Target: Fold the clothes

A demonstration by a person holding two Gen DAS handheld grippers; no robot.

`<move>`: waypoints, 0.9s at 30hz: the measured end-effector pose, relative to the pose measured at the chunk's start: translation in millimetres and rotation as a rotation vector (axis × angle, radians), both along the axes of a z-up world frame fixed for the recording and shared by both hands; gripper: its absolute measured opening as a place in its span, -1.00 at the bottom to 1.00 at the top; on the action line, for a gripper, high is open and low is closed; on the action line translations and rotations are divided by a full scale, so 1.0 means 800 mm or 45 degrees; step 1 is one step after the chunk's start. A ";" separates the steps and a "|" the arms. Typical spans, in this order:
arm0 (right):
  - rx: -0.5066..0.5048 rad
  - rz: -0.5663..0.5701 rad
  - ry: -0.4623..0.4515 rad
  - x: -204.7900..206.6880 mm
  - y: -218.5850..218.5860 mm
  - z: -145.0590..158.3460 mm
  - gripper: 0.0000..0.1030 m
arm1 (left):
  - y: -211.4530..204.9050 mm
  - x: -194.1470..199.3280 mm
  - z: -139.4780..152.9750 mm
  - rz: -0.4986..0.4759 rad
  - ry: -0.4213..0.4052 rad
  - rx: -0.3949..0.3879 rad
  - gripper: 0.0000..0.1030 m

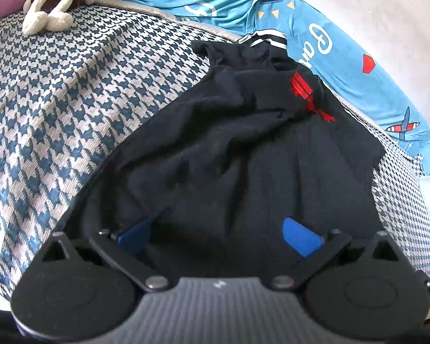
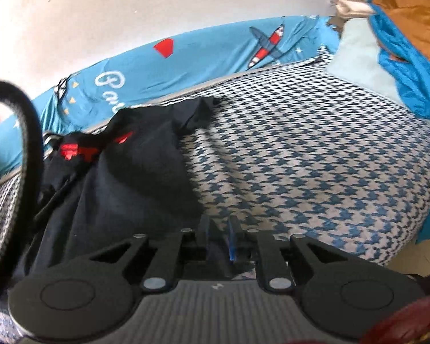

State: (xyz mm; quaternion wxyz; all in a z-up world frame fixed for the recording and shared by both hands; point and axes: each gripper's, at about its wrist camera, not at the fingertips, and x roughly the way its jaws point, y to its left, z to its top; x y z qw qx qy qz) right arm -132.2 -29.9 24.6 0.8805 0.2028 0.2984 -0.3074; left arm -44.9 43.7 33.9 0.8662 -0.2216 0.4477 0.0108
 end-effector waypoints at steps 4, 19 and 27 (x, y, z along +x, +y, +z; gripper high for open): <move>0.052 0.092 0.004 0.016 0.001 -0.002 -0.66 | -0.002 0.001 0.004 0.000 -0.008 0.014 0.99; 0.110 0.210 -0.039 0.101 -0.050 0.029 -0.33 | -0.022 0.029 0.019 -0.051 -0.003 -0.019 1.00; 0.221 0.167 -0.071 0.131 -0.110 0.015 -0.25 | -0.032 0.065 0.027 -0.102 0.002 0.028 1.00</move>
